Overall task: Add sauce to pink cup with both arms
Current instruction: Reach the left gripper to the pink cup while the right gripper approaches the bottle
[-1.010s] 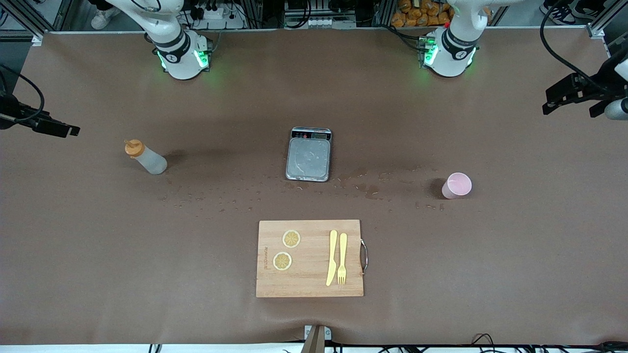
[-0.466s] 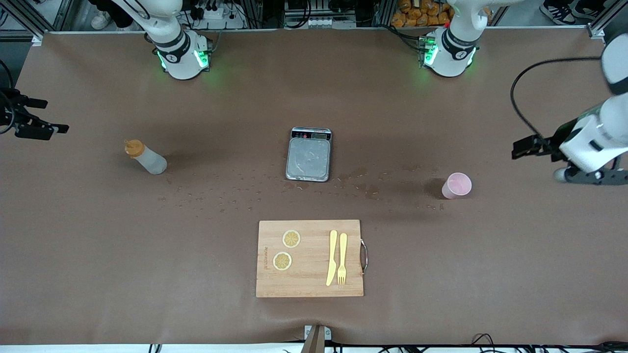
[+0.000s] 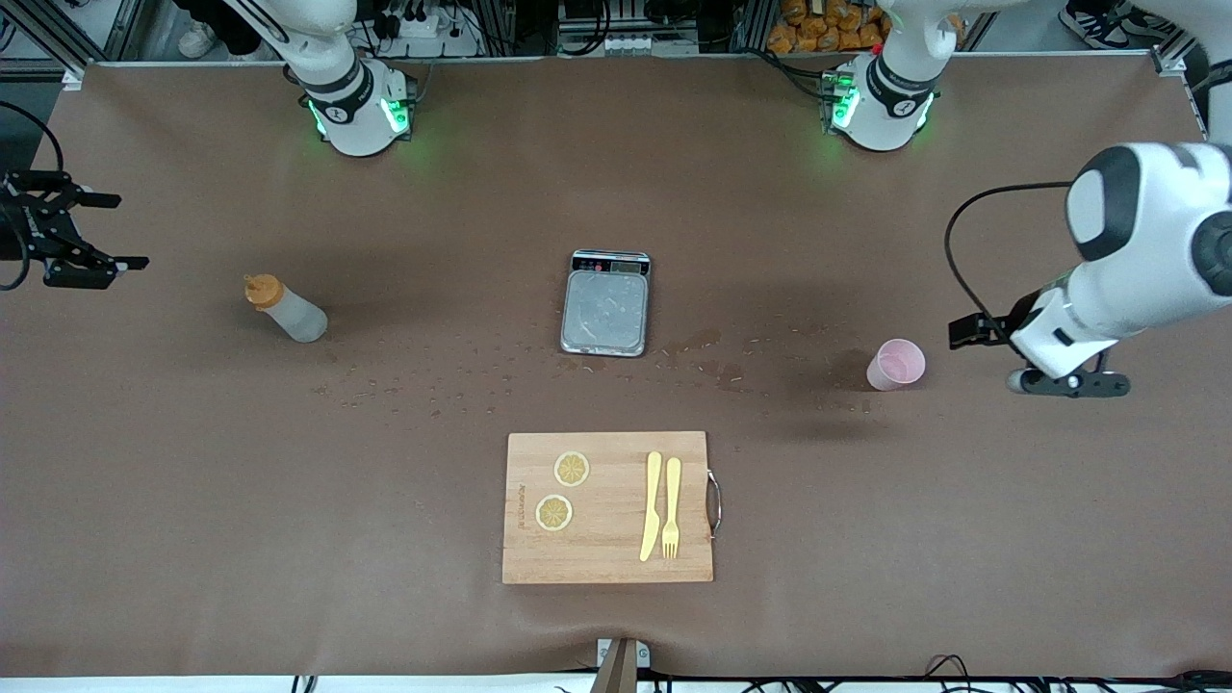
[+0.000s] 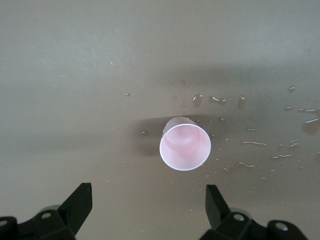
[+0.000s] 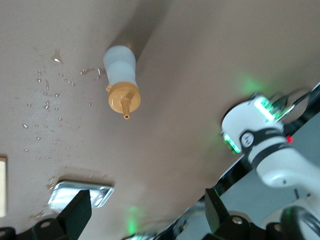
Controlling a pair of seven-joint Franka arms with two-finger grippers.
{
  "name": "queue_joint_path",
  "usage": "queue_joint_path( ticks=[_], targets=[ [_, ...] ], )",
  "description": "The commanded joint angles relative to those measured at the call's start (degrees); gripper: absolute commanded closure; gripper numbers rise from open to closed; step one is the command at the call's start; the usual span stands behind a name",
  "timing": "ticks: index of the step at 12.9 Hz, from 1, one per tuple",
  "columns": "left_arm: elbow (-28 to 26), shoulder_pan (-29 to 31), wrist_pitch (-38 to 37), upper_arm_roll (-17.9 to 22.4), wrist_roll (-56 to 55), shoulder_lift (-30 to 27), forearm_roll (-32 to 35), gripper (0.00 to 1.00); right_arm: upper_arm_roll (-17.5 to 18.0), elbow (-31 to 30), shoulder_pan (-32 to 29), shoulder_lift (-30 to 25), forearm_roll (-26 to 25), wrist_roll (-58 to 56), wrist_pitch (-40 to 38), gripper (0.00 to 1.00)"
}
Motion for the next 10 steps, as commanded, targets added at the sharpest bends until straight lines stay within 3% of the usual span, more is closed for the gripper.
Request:
queue_joint_path(
  ticks=[1, 4, 6, 10],
  targets=[
    [-1.1, -0.3, 3.3, -0.3, 0.2, 4.1, 1.2, 0.00, 0.9, -5.8, -6.1, 0.1, 7.2, 4.5, 2.6, 0.00],
    [-3.0, 0.1, 5.3, -0.3, 0.2, 7.1, 1.2, 0.00, 0.9, -11.0, -10.1, 0.4, 12.6, 5.9, 6.5, 0.00],
    [-2.6, 0.2, 6.9, -0.3, 0.3, 9.1, 1.2, 0.00, 0.9, -12.5, -10.3, 2.1, 13.6, 5.9, 6.8, 0.00],
    [-2.3, -0.5, 10.3, -0.3, 0.2, 12.7, 1.1, 0.00, 0.9, -13.3, -13.1, 9.4, 16.1, 5.4, 8.2, 0.00]
  ],
)
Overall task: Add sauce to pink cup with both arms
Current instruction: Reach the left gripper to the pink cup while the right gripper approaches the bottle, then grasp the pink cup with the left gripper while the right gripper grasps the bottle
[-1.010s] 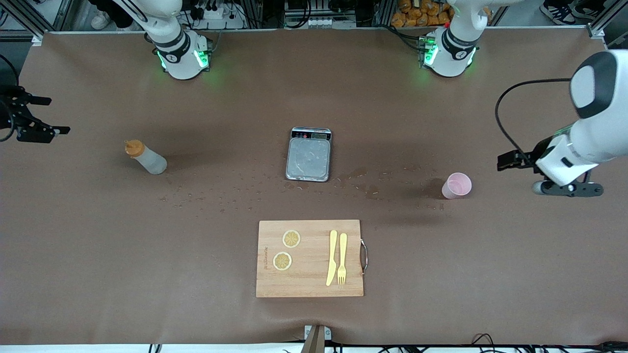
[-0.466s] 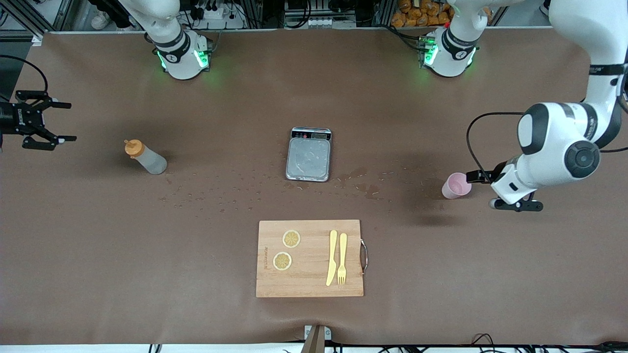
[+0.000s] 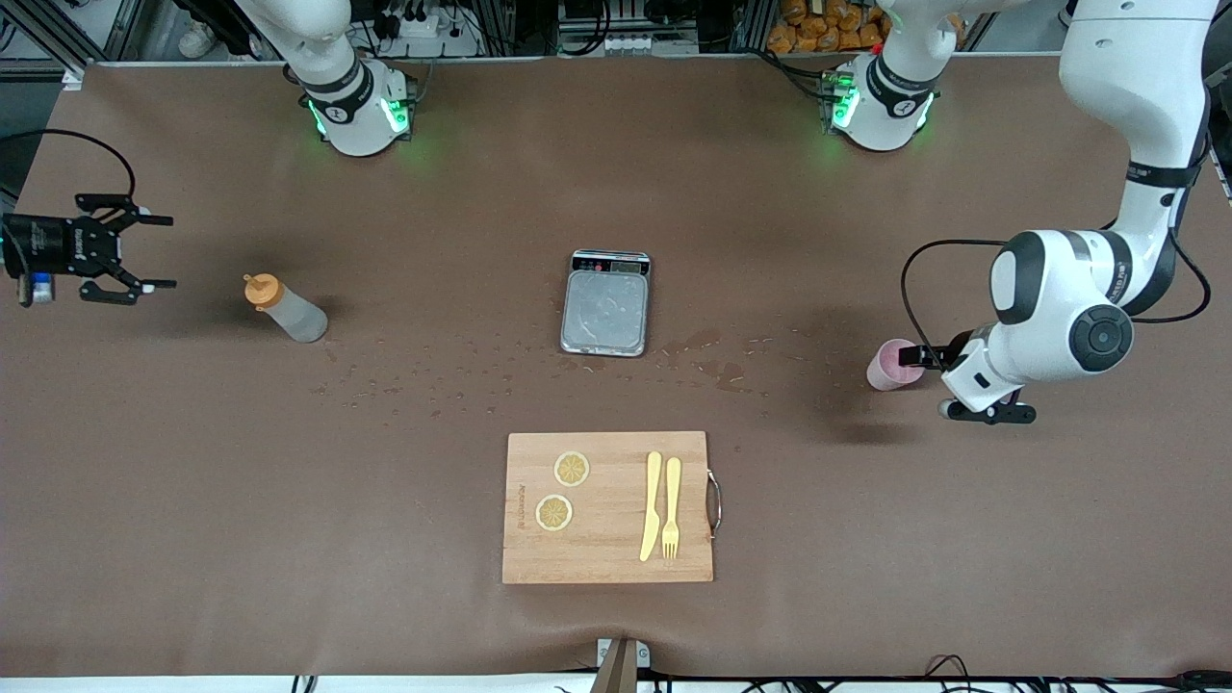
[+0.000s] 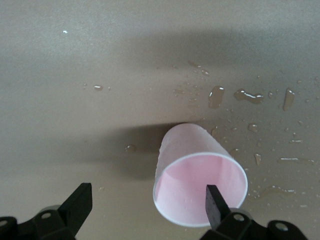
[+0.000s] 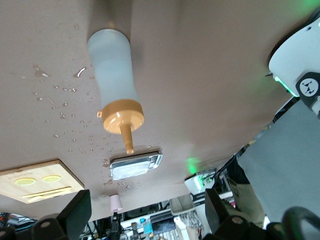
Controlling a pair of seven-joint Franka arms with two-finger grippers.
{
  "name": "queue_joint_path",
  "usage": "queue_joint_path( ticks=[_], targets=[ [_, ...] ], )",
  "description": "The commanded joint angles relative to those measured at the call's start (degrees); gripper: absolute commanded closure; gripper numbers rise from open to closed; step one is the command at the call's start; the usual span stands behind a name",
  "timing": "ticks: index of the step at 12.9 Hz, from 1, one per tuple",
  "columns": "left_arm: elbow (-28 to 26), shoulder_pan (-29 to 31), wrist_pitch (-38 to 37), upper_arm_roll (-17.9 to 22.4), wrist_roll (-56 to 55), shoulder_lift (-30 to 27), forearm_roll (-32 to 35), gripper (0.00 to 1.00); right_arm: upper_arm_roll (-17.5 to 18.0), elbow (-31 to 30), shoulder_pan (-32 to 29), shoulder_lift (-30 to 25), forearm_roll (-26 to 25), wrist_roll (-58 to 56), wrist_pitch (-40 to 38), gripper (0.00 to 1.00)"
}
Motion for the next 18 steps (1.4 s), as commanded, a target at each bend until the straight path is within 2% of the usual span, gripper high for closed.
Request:
queue_joint_path(
  ticks=[1, 3, 5, 6, 7, 8, 9, 13, 18],
  targets=[
    [0.3, -0.1, 2.1, -0.2, 0.2, 1.9, 1.0, 0.00, 1.0, 0.1, -3.7, 6.3, 3.5, 0.2, 0.2, 0.00],
    [0.2, -0.3, 2.1, -0.2, 0.2, 2.3, 1.0, 0.00, 1.0, 0.0, -5.0, 9.8, 4.6, -1.8, 1.3, 0.00],
    [0.3, -0.2, 2.2, -0.2, 0.2, 3.4, 1.0, 0.00, 1.0, 0.1, -6.0, 13.7, 4.7, -8.6, 2.3, 0.00],
    [0.3, -0.2, 2.2, -0.2, 0.2, 3.7, 0.8, 0.32, 1.0, 0.2, -5.8, 14.8, 4.7, -10.7, 4.5, 0.00],
    [0.3, -0.1, 2.2, -0.2, 0.2, 3.6, 0.8, 0.70, 1.1, 0.1, -5.0, 15.4, 4.7, -11.7, 6.7, 0.00],
    [0.3, -0.2, 2.2, -0.2, 0.2, 3.5, 0.7, 0.97, 1.2, 0.2, -4.6, 15.8, 5.0, -12.1, 7.4, 0.00],
    [0.3, -0.4, 2.2, -0.3, 0.2, 3.3, 0.7, 1.00, 1.2, 0.1, -4.5, 16.6, 5.8, -13.7, 7.9, 0.00],
    [0.8, -0.6, 2.1, -0.3, 0.2, 1.8, 0.7, 1.00, 1.2, 0.3, -5.4, 21.3, 7.8, -22.3, 7.8, 0.00],
    [1.0, -0.4, 2.1, -0.4, 0.1, -0.4, 0.5, 1.00, 1.2, 0.0, -5.4, 24.3, 10.2, -24.5, 8.0, 0.00]
  ],
)
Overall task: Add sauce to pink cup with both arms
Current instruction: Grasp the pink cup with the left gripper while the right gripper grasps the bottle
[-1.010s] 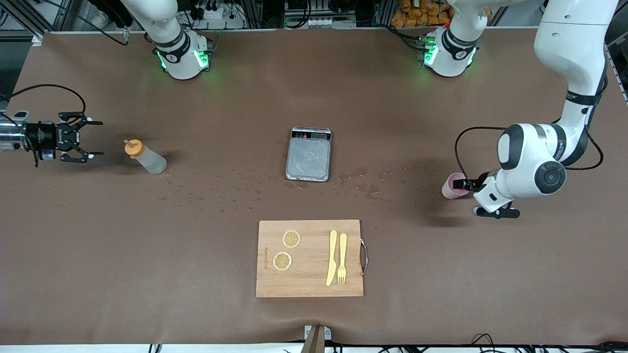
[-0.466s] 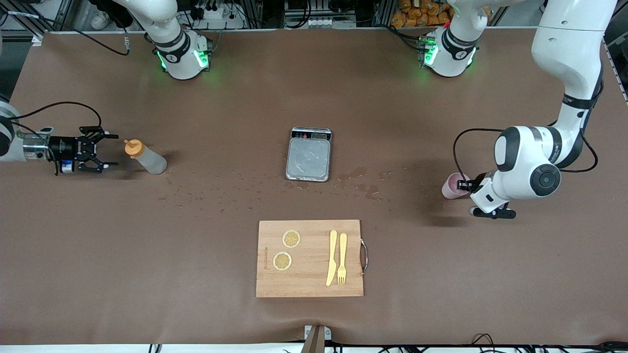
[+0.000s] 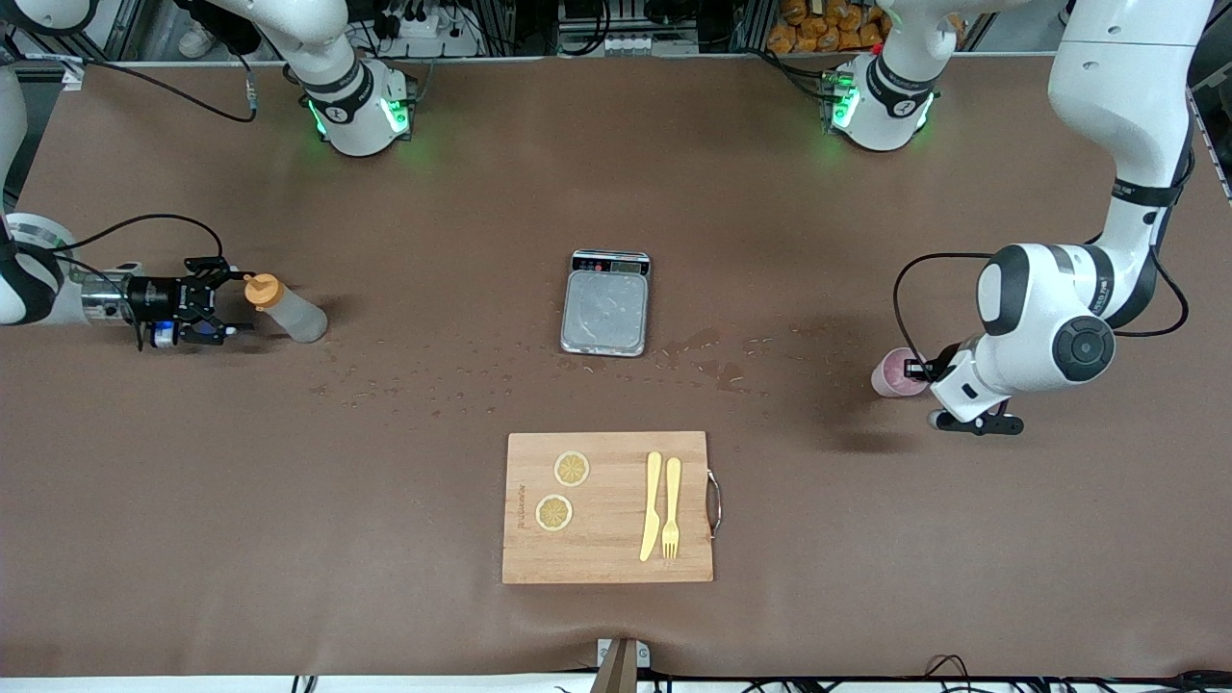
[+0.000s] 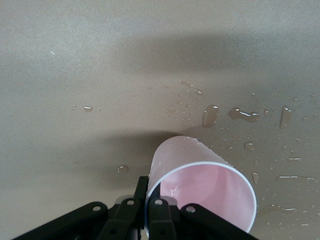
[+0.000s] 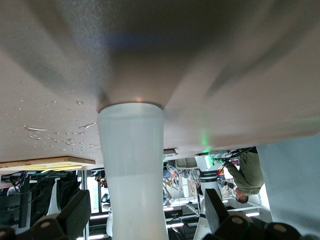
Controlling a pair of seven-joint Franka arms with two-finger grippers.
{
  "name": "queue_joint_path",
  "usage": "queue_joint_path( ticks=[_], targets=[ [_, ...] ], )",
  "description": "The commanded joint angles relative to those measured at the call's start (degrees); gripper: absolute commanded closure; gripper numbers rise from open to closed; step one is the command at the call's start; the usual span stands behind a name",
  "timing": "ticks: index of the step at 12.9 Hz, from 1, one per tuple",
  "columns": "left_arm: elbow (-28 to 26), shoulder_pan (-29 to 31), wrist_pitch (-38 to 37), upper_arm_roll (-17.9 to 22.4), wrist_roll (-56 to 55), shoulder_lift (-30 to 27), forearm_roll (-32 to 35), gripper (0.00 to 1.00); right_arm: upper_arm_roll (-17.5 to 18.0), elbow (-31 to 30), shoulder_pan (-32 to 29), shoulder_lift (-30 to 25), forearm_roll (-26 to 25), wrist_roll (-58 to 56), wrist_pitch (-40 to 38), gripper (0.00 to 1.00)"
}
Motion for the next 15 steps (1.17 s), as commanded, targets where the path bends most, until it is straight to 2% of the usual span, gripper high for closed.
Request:
queue_joint_path(
  ticks=[1, 3, 6, 9, 12, 13, 15],
  targets=[
    [-0.5, 0.1, -0.1, 0.0, 0.0, -4.0, 0.5, 1.00, 0.5, 0.3, -0.6, 0.9, 1.7, -1.1, -0.3, 0.00],
    [-0.4, 0.0, -0.6, -0.7, -2.6, -8.1, 0.4, 1.00, 0.5, -0.2, -0.1, 1.2, 3.2, -1.3, 0.3, 0.00],
    [1.8, 0.0, -2.7, -4.4, -8.7, -10.3, 0.4, 1.00, 0.6, -0.3, 1.8, 1.8, 5.7, -2.0, 1.2, 0.00],
    [6.3, -0.1, -9.7, -9.5, -16.3, -10.2, 0.4, 1.00, 0.6, -0.9, 3.3, 2.6, 7.2, -3.0, 3.0, 0.00],
    [6.6, -0.5, -10.5, -16.6, -25.2, -9.5, 0.5, 1.00, 0.6, -1.5, 4.5, 2.6, 8.0, -3.0, 3.5, 0.00],
    [7.4, -1.8, -10.5, -18.9, -29.3, -9.2, 0.5, 1.00, 0.6, -1.6, 5.1, 2.6, 8.7, -3.0, 3.5, 0.00],
    [9.4, -7.4, -10.5, -19.8, -36.4, -7.1, 0.6, 1.00, 0.6, -1.6, 5.6, 2.6, 8.9, -3.0, 3.8, 0.00]
  ],
)
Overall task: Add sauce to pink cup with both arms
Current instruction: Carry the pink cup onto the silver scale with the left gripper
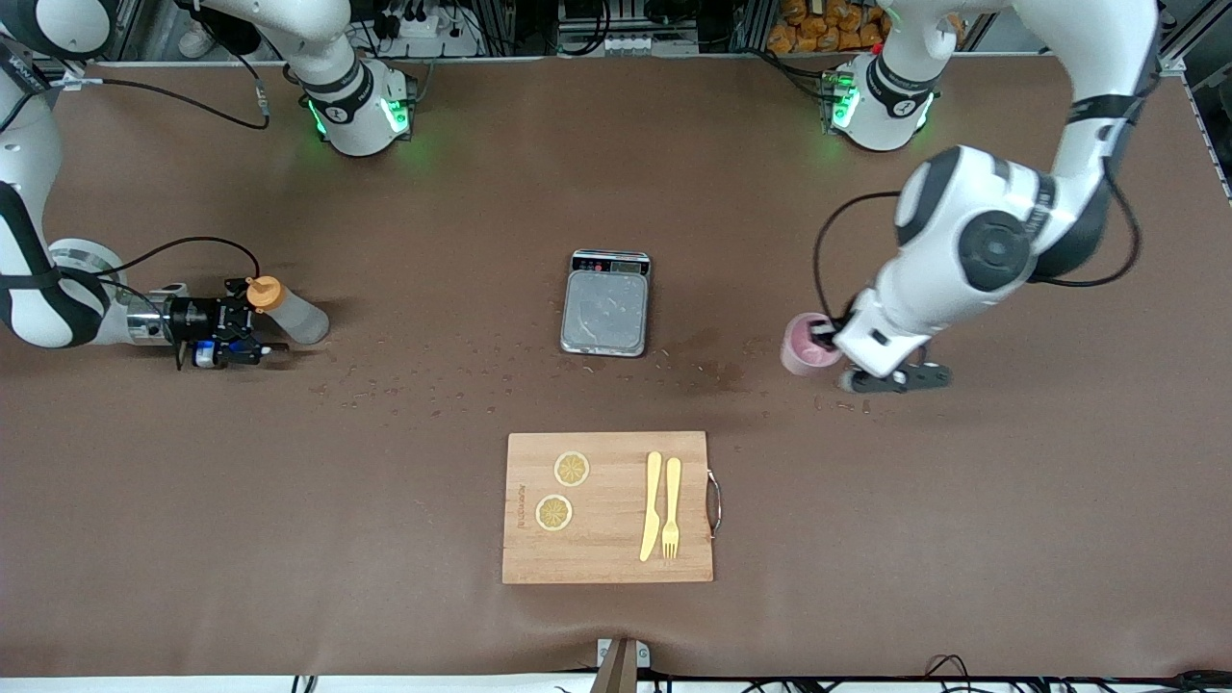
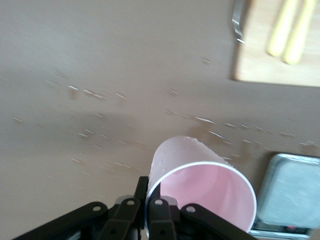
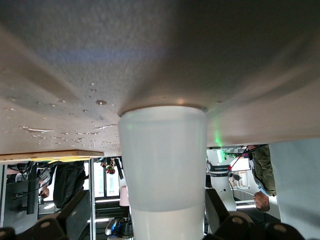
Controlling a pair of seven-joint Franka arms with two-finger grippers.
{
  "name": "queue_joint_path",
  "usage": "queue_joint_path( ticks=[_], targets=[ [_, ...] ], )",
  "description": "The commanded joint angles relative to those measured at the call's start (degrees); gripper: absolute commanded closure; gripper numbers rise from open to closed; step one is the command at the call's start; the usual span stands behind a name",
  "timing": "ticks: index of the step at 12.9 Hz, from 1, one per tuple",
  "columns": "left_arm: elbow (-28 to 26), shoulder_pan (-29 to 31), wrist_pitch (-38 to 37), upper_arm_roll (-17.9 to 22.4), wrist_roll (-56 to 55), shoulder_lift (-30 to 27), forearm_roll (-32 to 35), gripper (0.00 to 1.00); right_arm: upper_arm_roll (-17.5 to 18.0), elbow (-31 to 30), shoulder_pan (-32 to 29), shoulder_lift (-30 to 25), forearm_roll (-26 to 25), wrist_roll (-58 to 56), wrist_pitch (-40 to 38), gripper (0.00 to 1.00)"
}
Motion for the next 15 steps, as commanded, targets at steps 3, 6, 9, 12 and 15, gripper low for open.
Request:
queue_joint_path(
  ticks=[3, 6, 9, 12, 15],
  targets=[
    [7.9, -12.1, -0.6, -0.5, -14.1, 7.7, 0.5, 1.00, -0.1, -1.2, 0.4, -0.4, 1.6, -1.1, 0.5, 0.05],
    [15.8, -20.2, 1.8, -0.1, -23.4, 16.4, 1.2, 1.00, -0.1, -1.9, 0.7, -0.4, 1.6, -1.1, 0.2, 0.11],
    [17.5, -23.9, 3.1, 0.3, -26.0, 20.7, 1.2, 1.00, -0.1, -1.8, 0.7, -0.5, 1.6, -1.2, 0.0, 0.23],
    [17.5, -25.8, 3.1, 0.3, -26.6, 23.0, 1.3, 1.00, -0.1, -1.9, 0.6, -0.5, 1.5, -2.2, -0.4, 0.42],
    [17.5, -25.8, 4.7, 0.3, -27.0, 23.9, 2.4, 1.00, -0.2, -1.5, 1.0, -0.6, 1.5, -2.1, -0.1, 0.48]
  ],
)
